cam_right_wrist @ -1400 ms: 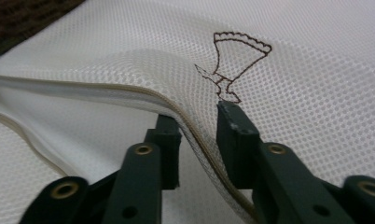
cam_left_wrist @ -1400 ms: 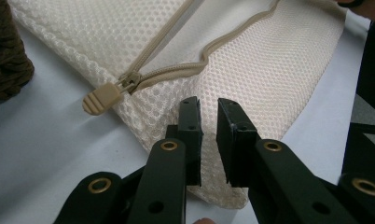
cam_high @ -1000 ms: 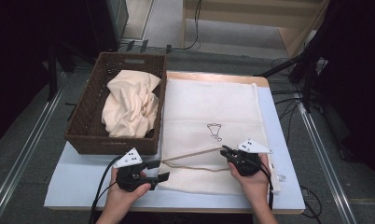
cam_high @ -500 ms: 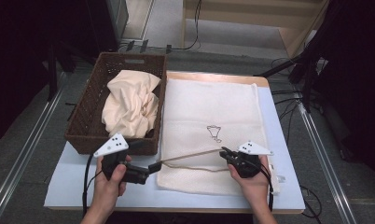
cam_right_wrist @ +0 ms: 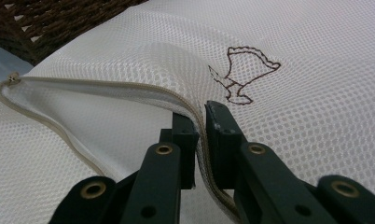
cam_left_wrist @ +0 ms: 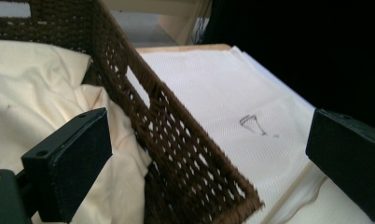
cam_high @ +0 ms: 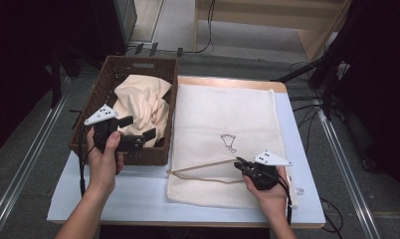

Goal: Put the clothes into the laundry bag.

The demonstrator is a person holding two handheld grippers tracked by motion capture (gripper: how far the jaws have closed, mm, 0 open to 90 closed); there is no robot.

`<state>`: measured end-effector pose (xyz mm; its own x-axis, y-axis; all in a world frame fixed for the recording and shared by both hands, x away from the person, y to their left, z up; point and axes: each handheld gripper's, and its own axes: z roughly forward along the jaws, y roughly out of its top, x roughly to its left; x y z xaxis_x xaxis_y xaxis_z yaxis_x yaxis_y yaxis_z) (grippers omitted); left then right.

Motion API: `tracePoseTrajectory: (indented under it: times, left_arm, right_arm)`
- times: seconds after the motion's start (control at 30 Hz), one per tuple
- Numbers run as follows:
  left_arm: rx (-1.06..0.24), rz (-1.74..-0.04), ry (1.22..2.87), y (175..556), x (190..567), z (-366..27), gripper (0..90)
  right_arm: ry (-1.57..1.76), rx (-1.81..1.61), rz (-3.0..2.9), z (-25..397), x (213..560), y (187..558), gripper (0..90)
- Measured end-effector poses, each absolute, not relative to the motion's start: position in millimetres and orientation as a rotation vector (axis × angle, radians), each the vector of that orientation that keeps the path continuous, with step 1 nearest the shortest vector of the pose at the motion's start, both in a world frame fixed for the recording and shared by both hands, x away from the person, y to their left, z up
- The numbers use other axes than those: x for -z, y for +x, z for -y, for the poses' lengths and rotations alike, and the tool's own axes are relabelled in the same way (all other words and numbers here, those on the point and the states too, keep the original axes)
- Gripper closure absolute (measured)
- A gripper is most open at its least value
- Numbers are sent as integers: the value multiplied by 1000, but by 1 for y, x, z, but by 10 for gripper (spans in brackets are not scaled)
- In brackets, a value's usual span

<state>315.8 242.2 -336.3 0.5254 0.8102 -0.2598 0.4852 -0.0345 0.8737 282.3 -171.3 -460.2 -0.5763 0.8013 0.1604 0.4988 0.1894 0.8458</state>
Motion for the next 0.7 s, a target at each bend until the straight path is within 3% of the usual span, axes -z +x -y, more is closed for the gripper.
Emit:
tracePoseTrajectory:
  times: [0.27,0.7]
  left_arm:
    - [-482,-1186,1707,356,330,-248,0]
    - [-528,-1335,1747,416,347,-258,0]
  right_arm:
    - [1219,-1329,-2160,170,461,280,834]
    - [1200,-1332,-2168,169,462,278,834]
